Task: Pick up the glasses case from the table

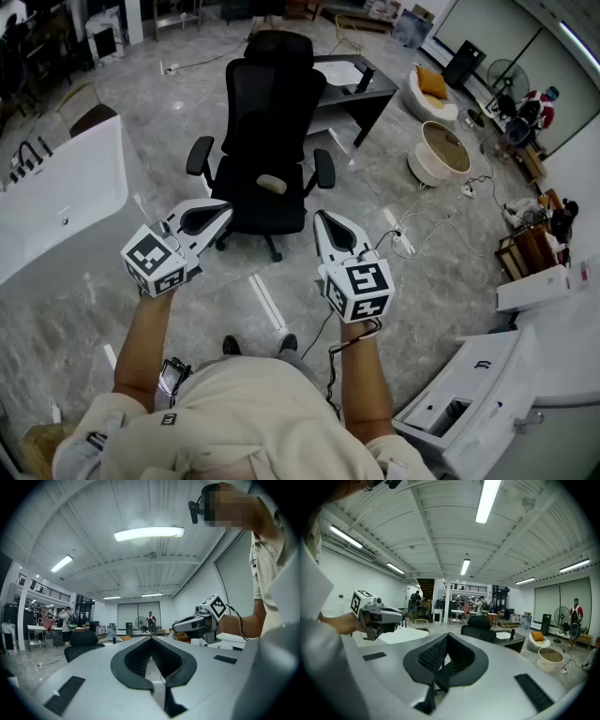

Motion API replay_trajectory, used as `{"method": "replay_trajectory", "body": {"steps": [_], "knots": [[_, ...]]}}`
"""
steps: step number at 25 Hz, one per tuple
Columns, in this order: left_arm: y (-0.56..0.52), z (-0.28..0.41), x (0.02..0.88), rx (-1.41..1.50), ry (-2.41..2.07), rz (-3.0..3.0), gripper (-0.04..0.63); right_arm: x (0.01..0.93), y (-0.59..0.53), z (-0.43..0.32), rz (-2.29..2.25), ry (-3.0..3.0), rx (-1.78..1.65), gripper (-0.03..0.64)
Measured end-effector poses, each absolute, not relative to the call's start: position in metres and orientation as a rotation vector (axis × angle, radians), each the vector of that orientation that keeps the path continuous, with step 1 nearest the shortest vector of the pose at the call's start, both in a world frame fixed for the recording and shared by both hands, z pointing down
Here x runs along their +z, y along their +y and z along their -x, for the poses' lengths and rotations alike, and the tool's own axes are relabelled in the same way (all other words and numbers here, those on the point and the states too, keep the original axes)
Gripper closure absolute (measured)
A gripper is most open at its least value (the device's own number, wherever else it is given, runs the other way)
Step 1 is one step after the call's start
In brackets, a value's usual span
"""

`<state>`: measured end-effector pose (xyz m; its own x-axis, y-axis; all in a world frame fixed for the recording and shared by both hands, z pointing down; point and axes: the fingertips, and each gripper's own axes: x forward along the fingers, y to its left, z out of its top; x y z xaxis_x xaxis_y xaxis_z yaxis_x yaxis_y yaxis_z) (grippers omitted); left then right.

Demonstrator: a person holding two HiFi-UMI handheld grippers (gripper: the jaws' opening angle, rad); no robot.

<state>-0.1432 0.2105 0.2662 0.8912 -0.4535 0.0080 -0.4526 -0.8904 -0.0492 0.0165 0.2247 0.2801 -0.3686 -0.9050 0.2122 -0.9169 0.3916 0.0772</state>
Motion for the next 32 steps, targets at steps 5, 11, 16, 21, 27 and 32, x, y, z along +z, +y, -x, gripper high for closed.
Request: {"method": "replay_trajectory", "body": {"steps": [5, 11, 16, 21, 27, 32], "knots": [[0.204, 0.145, 0.268, -0.027, 0.717, 3.028, 0.580, 0.282, 0.217, -0.013, -1.622, -2.424, 0.088, 0.594], [0.190, 0.153, 0.278, -0.018, 0.696, 3.047, 0.580, 0.292, 0.206, -0.004, -1.626, -2.407, 0.109, 0.594], [0.174, 0.165, 0.283, -0.008, 0.674, 3.059, 0.580, 0.294, 0.191, 0.012, -1.635, -2.433, 0.130, 0.592], [0.162, 0.172, 0.285, -0.001, 0.667, 3.070, 0.580, 0.296, 0.179, 0.020, -1.654, -2.430, 0.151, 0.591], [0.136, 0.165, 0.295, -0.008, 0.694, 3.085, 0.580, 0.306, 0.147, 0.009, -1.646, -2.427, 0.177, 0.591], [0.111, 0.156, 0.303, -0.049, 0.760, 3.086, 0.580, 0.315, 0.108, 0.002, -1.597, -2.472, 0.211, 0.591]]}}
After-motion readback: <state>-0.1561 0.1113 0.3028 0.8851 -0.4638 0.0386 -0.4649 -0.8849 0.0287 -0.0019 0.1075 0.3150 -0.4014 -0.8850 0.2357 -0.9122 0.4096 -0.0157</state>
